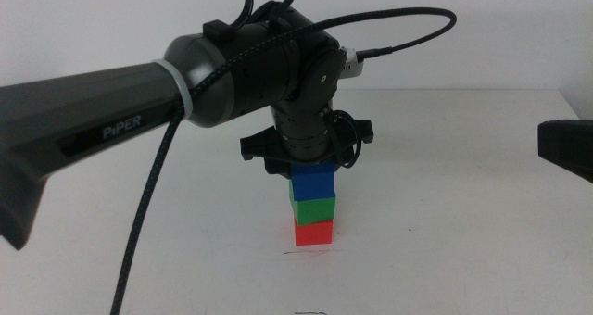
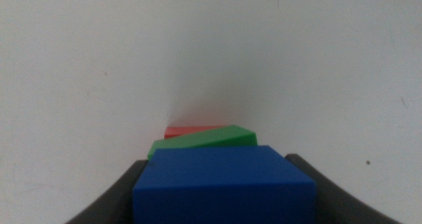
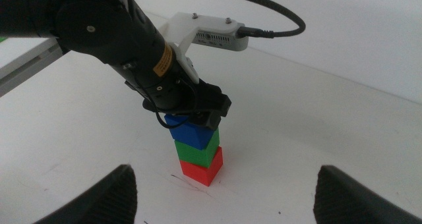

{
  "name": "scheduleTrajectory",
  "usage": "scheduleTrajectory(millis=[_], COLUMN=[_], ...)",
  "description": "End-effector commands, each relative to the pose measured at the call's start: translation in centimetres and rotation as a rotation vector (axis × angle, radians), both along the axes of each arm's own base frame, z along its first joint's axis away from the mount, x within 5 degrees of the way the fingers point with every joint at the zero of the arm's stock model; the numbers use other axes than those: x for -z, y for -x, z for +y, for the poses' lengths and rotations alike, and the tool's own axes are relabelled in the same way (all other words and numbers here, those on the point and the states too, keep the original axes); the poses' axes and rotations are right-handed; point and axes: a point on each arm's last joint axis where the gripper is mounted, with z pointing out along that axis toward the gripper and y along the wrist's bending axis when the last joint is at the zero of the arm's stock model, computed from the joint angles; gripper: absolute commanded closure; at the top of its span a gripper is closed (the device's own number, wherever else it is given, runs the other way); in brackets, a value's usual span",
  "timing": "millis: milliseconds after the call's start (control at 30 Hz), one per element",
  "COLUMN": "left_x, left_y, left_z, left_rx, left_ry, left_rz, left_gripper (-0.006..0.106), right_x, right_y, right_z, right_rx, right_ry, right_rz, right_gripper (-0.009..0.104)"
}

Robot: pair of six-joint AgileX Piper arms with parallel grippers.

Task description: Stack red cubes first, then green, then blue cubes in a specific spot.

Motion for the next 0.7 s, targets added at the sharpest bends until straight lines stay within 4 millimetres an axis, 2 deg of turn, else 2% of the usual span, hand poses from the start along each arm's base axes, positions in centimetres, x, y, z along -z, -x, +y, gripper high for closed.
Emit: scheduleTrajectory(millis=[0, 300, 433, 467, 500, 533, 633, 667], left_x=[-3.06, -2.57, -2.55, -2.6, -2.6, -2.61, -2.62, -2.68], left_y=[0.17, 0.35, 0.37, 0.22, 0.2, 0.17, 0.11, 0.08], left_z=[0.1, -0.23, -0.2, -0.11, -0.09, -0.06, 0.02, 0.08], left_rx=[0.006, 0.052, 0.051, 0.054, 0.055, 0.06, 0.066, 0.076], left_ry=[0.072, 0.072, 0.068, 0.055, 0.052, 0.046, 0.034, 0.023], left_rz=[-0.084, -0.05, -0.048, -0.066, -0.068, -0.073, -0.082, -0.091], left_gripper=[0.096, 0.095, 0.086, 0.062, 0.056, 0.045, 0.027, 0.017], right_x=[-1.26, -1.26, -1.26, -1.26, -1.26, -1.26, -1.26, -1.26], right_y=[-0.19, -0.19, -0.19, -0.19, -0.19, -0.19, -0.19, -0.19], right_z=[-0.11, -0.11, -0.11, -0.11, -0.11, -0.11, -0.11, -0.11], right_rx=[0.013, 0.013, 0.013, 0.013, 0.013, 0.013, 0.013, 0.013], right_ry=[-0.038, -0.038, -0.038, -0.038, -0.038, -0.038, -0.038, -0.038], right_rz=[-0.087, -0.087, -0.087, -0.087, -0.087, -0.087, -0.087, -0.087], right_gripper=[0.018, 0.018, 0.018, 0.018, 0.018, 0.018, 0.018, 0.018])
